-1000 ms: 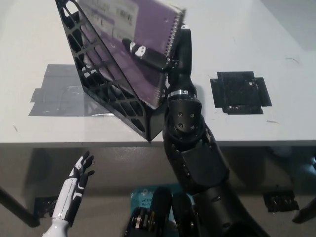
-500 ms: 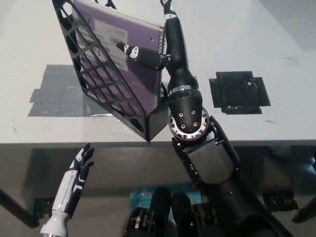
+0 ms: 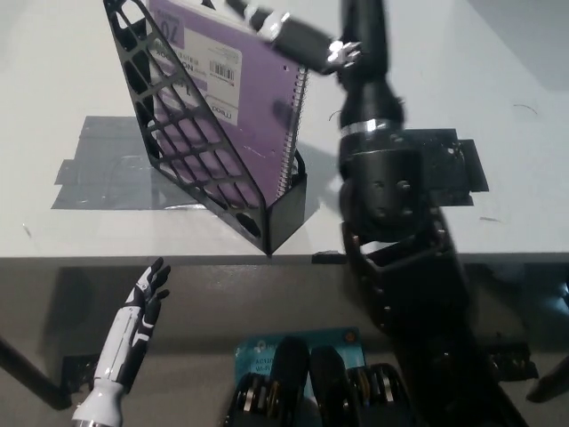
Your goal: A person hands a notebook to the robot and the robot grabs it with its right hand and places it in the magazine stand kept in the centre of the desk infront of it.
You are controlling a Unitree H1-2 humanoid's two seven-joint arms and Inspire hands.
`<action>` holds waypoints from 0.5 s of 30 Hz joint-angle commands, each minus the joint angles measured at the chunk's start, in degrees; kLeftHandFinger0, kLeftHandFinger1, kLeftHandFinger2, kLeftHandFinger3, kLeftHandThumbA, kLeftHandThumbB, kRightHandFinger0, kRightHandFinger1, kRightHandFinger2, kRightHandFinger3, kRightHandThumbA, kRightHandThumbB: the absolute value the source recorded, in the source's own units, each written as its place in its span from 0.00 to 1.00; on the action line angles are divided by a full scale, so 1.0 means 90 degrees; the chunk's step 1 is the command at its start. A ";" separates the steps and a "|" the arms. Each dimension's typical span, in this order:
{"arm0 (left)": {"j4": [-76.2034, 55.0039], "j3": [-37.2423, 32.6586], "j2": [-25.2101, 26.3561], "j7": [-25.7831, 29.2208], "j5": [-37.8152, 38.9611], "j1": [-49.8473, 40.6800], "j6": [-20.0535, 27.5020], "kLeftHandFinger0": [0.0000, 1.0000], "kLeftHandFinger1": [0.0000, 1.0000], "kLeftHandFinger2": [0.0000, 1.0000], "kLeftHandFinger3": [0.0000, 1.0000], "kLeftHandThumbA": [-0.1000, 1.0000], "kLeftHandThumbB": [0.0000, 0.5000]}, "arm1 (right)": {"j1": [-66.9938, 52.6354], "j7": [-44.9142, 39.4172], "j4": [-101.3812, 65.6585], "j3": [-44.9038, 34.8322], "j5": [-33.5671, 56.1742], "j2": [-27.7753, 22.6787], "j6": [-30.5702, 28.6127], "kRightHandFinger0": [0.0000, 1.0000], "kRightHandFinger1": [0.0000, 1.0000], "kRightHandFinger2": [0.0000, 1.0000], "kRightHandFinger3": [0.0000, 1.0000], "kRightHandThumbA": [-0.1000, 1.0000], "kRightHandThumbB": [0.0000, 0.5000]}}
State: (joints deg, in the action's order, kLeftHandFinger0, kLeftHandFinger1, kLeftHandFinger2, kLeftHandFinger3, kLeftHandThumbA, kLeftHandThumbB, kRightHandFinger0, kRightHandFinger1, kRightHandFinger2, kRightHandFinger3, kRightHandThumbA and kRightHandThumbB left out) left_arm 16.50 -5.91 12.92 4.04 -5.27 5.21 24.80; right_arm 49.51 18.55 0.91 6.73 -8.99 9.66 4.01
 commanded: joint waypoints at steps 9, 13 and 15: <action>-0.0074 -0.0041 0.0093 0.0060 -0.0046 0.0022 0.0236 0.96 1.00 1.00 1.00 1.00 1.00 | -0.1362 -0.0845 -0.5075 -0.0399 0.0745 -0.0927 0.1057 1.00 1.00 1.00 1.00 1.00 0.89; -0.0041 -0.0107 0.0055 0.0071 -0.0064 -0.0079 0.0236 0.96 1.00 1.00 1.00 1.00 1.00 | -0.2542 -0.0973 -0.5668 -0.0254 0.1185 -0.1260 0.0962 1.00 1.00 1.00 1.00 1.00 0.80; -0.0043 -0.0128 0.0032 0.0073 -0.0070 -0.0121 0.0236 0.96 1.00 1.00 1.00 1.00 1.00 | -0.3239 -0.1064 -0.5736 -0.0169 0.1334 -0.1474 0.0651 1.00 1.00 1.00 1.00 1.00 0.75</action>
State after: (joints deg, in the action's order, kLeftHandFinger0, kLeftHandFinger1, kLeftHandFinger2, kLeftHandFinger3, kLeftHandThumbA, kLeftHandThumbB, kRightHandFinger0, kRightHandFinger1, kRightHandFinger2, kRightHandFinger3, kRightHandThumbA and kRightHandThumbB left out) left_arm 16.68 -6.09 12.84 4.04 -5.28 4.96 24.73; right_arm 35.70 16.30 -29.00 4.82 -6.79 2.59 8.19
